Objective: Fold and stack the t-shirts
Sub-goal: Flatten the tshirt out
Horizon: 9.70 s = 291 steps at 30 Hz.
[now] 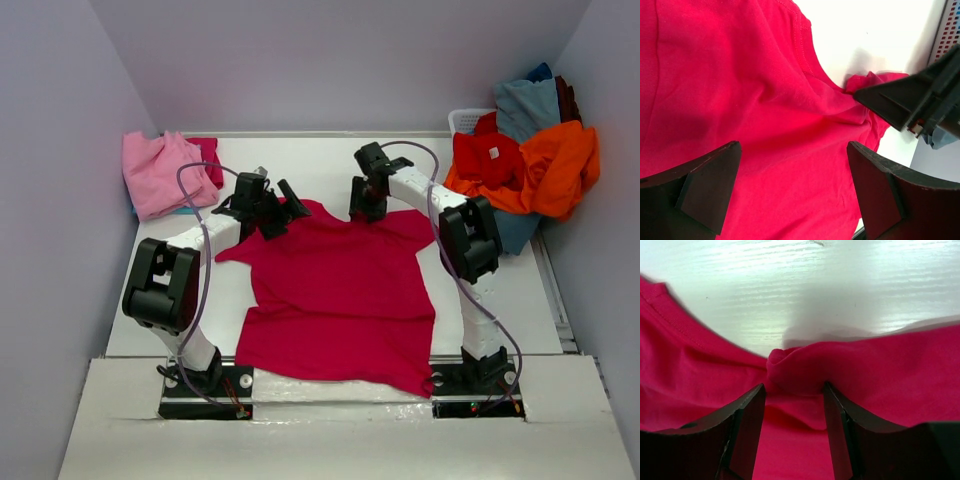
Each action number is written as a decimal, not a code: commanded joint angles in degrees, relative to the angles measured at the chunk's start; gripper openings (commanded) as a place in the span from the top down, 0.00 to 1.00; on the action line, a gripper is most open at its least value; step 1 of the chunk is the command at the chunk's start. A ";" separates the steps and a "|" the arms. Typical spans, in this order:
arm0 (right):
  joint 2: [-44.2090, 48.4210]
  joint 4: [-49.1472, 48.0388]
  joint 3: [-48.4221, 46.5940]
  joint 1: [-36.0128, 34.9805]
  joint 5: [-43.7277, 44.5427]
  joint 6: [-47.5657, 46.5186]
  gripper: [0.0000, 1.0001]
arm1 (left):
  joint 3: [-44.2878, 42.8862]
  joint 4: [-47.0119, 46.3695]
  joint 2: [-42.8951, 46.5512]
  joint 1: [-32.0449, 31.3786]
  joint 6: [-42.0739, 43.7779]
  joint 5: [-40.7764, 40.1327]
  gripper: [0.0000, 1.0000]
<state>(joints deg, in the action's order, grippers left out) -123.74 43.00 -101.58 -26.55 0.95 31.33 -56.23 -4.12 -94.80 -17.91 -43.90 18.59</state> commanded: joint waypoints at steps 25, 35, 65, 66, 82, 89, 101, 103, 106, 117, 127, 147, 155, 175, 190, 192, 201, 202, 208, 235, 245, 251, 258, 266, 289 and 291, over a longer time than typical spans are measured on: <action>-3.70 7.36 -11.80 3.33 5.20 -1.19 0.93 | 3.67 -4.84 -0.82 0.16 -0.57 2.42 0.01; -2.64 8.76 -15.66 7.82 3.36 -1.10 0.93 | 5.95 -5.81 -1.26 0.16 -0.75 2.68 0.01; -4.84 11.05 -15.06 17.84 3.79 -3.29 0.93 | 8.15 -5.46 -0.29 1.74 -0.05 3.03 0.01; -4.75 10.79 -13.92 18.54 3.80 -3.38 0.93 | 8.15 -5.46 -0.21 1.74 -0.13 2.94 0.01; -0.19 6.84 -9.08 18.55 -2.62 -5.14 0.13 | 4.30 -5.11 -0.38 1.74 -1.45 3.74 0.01; 5.35 4.54 -5.82 16.88 -4.46 -4.53 0.00 | -7.21 1.47 -0.03 1.74 0.92 1.01 0.01; 1.58 4.19 -7.66 13.19 -7.10 -3.82 0.00 | -23.48 4.03 -14.78 1.74 1.89 6.89 0.01; -0.17 3.76 -7.93 12.66 -7.63 -3.74 0.00 | -25.50 4.03 -17.94 1.21 1.98 7.86 0.01; -2.28 2.88 -8.28 12.13 -8.24 -3.30 0.00 | -27.62 4.03 -21.63 0.60 2.15 8.83 0.01; -6.42 0.33 -8.37 12.13 -10.26 -3.20 0.00 | -34.82 7.98 -31.58 0.07 4.00 10.33 0.01; -13.71 3.40 -18.29 12.13 -11.93 -6.11 0.00 | -31.41 8.69 -30.88 4.28 3.03 6.29 0.01; -25.93 2.87 -35.78 12.13 -19.85 -6.28 0.00 | -35.61 11.32 -33.25 13.17 5.13 7.68 0.01; -25.23 3.93 -34.40 14.14 -16.94 -3.65 0.00 | -49.48 18.44 -39.57 13.17 7.95 10.67 0.01; -18.21 -3.27 -24.19 17.14 -14.57 -3.82 0.00 | -67.61 19.43 -48.29 14.22 11.29 19.03 0.01; -13.64 -5.56 -21.03 17.76 -15.97 -5.14 0.00 | -58.23 11.77 -38.99 14.66 9.53 20.97 0.01; -12.84 -5.56 -20.68 17.76 -16.59 -5.23 0.00 | -55.58 10.89 -36.17 14.13 9.88 20.44 0.01; -7.13 -4.95 -18.92 16.09 -16.95 -6.98 0.00 | -45.81 10.45 -26.40 9.74 11.64 17.10 0.01; -5.91 -4.86 -18.74 16.09 -16.77 -7.25 0.00 | -45.55 10.97 -25.00 9.74 11.56 16.49 0.01; -2.03 -0.93 -17.77 15.56 -16.77 -6.90 0.00 | -45.64 17.20 -21.39 8.16 12.34 13.59 0.01; -14.41 0.15 -27.08 12.04 -22.75 -6.81 0.00 | 14.90 -5.71 18.68 -12.93 -5.14 6.73 0.01; -19.87 -4.33 -32.71 9.06 -26.70 -5.14 0.00 | 24.06 -14.69 16.59 -26.02 -11.91 3.74 0.01; -22.15 -5.82 -33.86 8.00 -28.11 -5.40 0.00 | 24.41 -18.38 13.77 -32.43 -14.89 3.56 0.01; -26.37 -5.82 -36.41 8.00 -29.51 -5.41 0.00 | 23.27 -19.79 12.28 -40.61 -18.59 1.80 0.01; -27.78 -5.74 -36.32 7.47 -28.38 -6.11 0.00 | 23.27 -22.51 6.31 -43.26 -19.82 3.56 0.01; -23.47 3.30 -31.84 14.68 -13.53 -4.44 0.00 | 31.27 -17.96 18.68 -41.07 -23.08 0.75 0.01; -23.30 4.98 -31.75 15.21 -10.89 -4.09 0.00 | 31.09 -16.19 20.88 -38.70 -21.94 0.66 0.01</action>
<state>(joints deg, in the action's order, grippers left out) -148.05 40.69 -135.85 -13.15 -20.43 27.49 -25.58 -23.68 -78.46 -59.81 -67.94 20.84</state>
